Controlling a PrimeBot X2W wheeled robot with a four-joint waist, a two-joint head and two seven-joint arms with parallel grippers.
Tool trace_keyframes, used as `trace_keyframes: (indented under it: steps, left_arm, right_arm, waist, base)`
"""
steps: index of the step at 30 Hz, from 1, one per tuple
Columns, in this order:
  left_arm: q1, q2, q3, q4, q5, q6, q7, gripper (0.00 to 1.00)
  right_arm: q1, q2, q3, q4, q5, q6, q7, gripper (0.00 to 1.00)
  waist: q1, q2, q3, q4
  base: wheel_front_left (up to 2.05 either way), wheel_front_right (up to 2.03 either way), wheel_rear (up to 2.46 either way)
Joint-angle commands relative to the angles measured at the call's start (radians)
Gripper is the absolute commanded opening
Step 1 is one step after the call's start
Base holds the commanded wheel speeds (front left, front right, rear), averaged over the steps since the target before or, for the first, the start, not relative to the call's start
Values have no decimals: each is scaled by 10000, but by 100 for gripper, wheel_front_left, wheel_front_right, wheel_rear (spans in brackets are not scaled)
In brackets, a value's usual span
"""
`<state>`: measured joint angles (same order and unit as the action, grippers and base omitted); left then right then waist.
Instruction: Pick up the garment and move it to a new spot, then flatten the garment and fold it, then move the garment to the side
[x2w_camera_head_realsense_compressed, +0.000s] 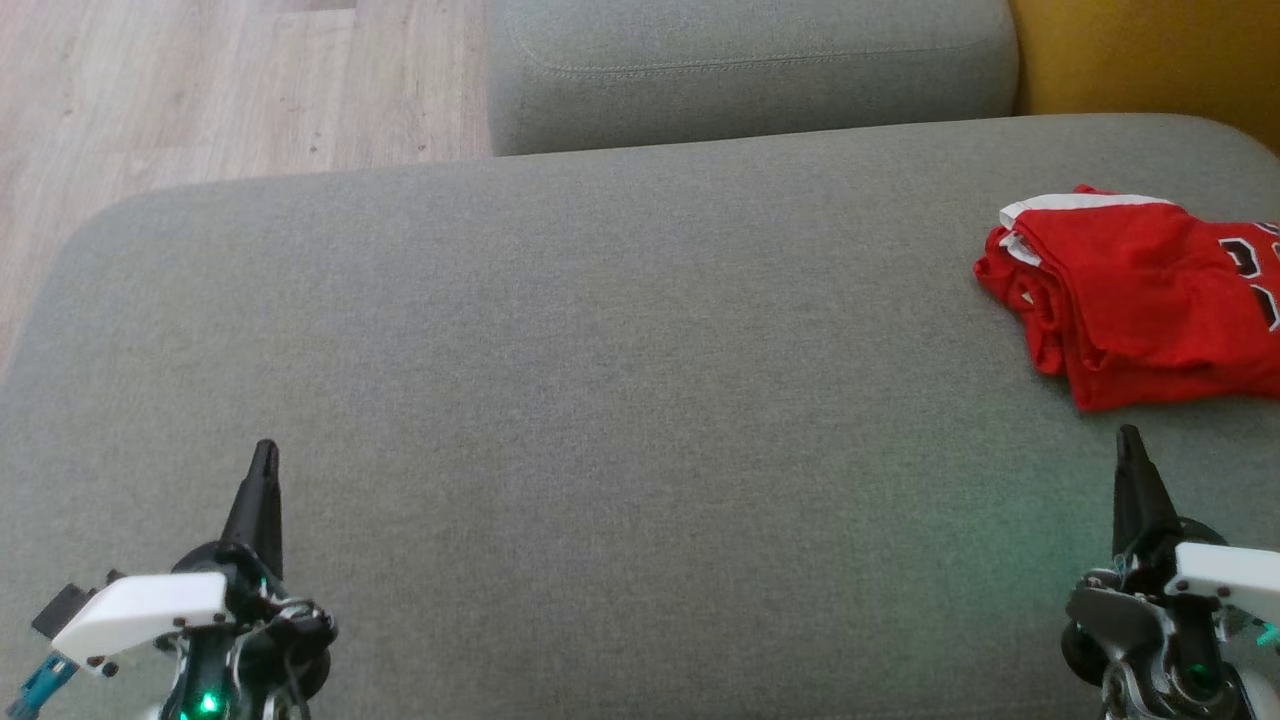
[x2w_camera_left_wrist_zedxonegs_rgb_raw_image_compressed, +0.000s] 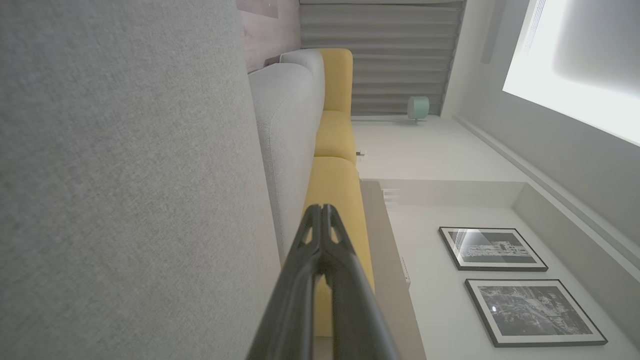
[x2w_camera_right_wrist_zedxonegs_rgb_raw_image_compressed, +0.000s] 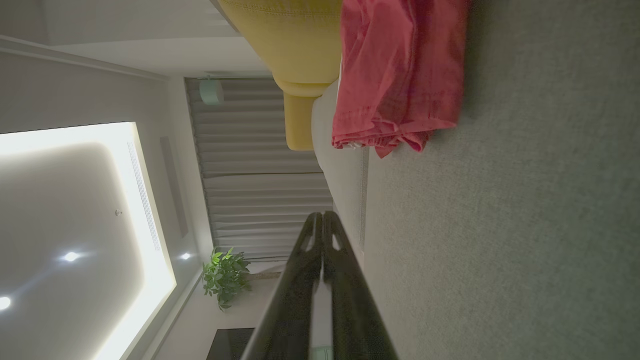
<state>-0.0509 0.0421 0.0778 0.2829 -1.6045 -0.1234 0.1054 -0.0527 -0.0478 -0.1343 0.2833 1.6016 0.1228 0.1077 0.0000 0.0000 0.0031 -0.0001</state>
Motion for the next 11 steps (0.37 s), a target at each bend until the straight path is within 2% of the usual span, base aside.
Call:
trace_keyframes:
  steps: [1,11]
  left_arm:
    - [-573,81,363,-375,-39,-73,81,0]
    - [-573,81,362,-375,-40,-73,80,0]
  right_arm:
    - [-553,-24,202,-385,68,79,58,0]
    - [-553,-24,203,-385,68,79,57,0]
  waist:
    - [0,0,0,1]
    - [0,0,0,1]
  base:
    - [0,0,0]
    - [0,0,0]
